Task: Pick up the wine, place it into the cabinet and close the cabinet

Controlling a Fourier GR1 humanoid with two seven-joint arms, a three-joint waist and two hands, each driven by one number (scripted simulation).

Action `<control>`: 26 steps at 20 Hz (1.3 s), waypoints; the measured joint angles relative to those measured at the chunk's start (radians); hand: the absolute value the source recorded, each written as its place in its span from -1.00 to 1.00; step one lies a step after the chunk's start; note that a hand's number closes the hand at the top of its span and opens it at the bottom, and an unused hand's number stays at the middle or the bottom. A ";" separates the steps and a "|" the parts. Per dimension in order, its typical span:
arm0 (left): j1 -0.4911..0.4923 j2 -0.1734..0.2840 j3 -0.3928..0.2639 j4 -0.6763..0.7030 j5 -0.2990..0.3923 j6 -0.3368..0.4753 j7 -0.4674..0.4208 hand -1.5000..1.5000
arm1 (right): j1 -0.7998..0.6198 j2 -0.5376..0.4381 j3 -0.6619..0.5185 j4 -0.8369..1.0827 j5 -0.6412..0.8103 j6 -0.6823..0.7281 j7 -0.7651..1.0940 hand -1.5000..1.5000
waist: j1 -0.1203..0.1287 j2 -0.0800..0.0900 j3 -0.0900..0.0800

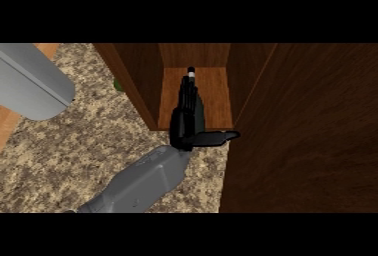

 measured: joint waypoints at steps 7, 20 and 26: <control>0.125 0.087 -0.008 -0.216 -0.131 0.015 0.040 -1.00 | 0.018 0.005 0.014 -0.022 0.018 -0.006 0.002 -1.00 | 0.009 -0.002 0.000; 0.353 0.367 -0.028 -0.689 -0.303 -0.011 0.170 -1.00 | 0.030 -0.055 -0.031 -0.026 -0.058 0.067 -0.006 1.00 | 0.015 -0.003 0.001; 0.468 0.542 0.000 -0.878 -0.327 -0.098 0.191 1.00 | 0.077 -0.104 0.009 -0.044 -0.084 0.169 -0.027 1.00 | 0.014 -0.004 0.001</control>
